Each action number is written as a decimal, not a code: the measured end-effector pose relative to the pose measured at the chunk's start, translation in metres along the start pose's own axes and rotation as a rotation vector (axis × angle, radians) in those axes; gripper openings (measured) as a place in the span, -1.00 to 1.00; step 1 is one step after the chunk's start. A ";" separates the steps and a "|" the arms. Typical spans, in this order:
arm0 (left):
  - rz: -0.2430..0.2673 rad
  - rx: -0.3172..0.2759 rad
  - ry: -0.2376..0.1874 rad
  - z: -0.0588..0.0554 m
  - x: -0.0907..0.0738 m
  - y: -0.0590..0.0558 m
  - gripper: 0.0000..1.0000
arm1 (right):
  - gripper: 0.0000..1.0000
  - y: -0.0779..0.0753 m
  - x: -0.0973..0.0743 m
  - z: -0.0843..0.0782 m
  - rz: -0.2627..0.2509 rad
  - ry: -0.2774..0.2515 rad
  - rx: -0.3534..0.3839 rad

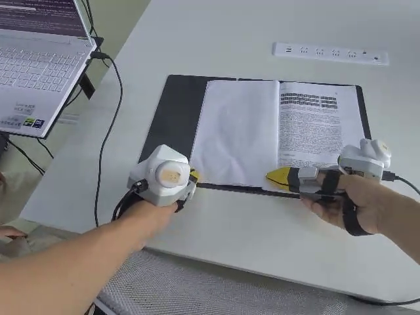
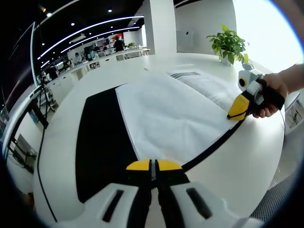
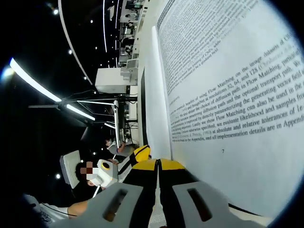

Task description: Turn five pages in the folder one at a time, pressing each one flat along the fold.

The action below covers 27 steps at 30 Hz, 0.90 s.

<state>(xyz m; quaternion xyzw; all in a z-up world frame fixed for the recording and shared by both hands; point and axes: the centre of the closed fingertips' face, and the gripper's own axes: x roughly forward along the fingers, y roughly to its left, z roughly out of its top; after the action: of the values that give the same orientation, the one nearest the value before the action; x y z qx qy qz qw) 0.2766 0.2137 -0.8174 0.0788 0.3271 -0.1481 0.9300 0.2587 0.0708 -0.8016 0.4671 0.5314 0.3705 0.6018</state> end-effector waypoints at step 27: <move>-0.023 -0.073 0.027 -0.004 -0.010 -0.007 -0.79 | -1.00 0.034 -0.038 -0.052 0.063 -0.056 -0.079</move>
<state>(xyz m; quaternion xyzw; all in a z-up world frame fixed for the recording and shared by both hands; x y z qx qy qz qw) 0.2647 0.2101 -0.8144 0.0429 0.3459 -0.1455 0.9259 0.2026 0.0537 -0.7577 0.4698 0.4843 0.3969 0.6222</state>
